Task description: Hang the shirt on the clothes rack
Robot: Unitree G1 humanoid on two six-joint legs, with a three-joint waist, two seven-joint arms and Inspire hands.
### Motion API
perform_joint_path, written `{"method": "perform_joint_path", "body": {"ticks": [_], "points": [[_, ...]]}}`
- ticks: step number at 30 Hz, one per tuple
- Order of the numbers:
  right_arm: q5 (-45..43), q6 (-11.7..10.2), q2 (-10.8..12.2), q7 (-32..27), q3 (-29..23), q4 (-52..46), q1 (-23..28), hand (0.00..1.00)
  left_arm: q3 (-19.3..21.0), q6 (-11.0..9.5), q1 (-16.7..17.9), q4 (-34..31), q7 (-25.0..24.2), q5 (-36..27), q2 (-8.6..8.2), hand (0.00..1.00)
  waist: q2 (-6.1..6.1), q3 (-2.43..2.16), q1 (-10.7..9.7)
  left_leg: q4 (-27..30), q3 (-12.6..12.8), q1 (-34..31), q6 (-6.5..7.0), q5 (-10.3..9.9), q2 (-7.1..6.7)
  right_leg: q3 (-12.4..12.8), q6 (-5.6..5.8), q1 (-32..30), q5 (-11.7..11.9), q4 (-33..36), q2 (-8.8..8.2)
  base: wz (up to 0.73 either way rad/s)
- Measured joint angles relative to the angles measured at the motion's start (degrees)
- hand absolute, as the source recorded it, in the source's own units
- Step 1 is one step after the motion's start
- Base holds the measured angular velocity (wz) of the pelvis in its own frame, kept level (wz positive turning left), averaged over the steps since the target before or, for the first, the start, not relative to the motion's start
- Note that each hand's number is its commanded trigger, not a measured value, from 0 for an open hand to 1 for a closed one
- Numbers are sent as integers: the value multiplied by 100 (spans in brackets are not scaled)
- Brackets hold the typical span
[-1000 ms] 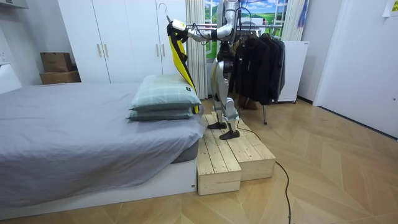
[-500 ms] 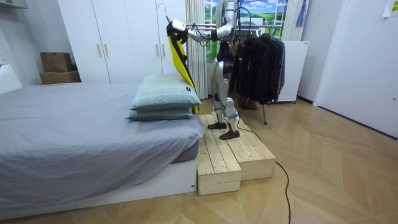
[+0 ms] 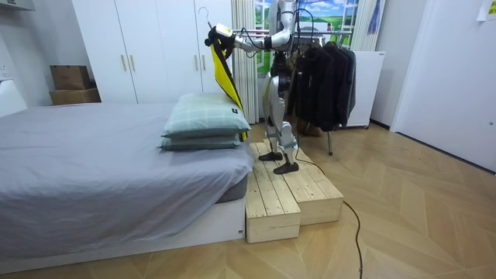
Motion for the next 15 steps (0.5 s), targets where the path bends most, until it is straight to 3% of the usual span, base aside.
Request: {"method": "perform_joint_path", "body": {"ticks": [14,15], "points": [[-79,192,11,363,132,113,-247,0,-161,181,-1,0,-183,102,-8,100,-220,-6,-13,-11,-46,3,0,0,-7,-48,0,26,0,-19,-10,1],[-79,197,12,363,137,117,-259,13,-165,196,-1,0,-183,101,-17,100,-220,-6,-16,-11,-58,2,0,0,-7,-65,0,30,0,-21,-14,5]]}}
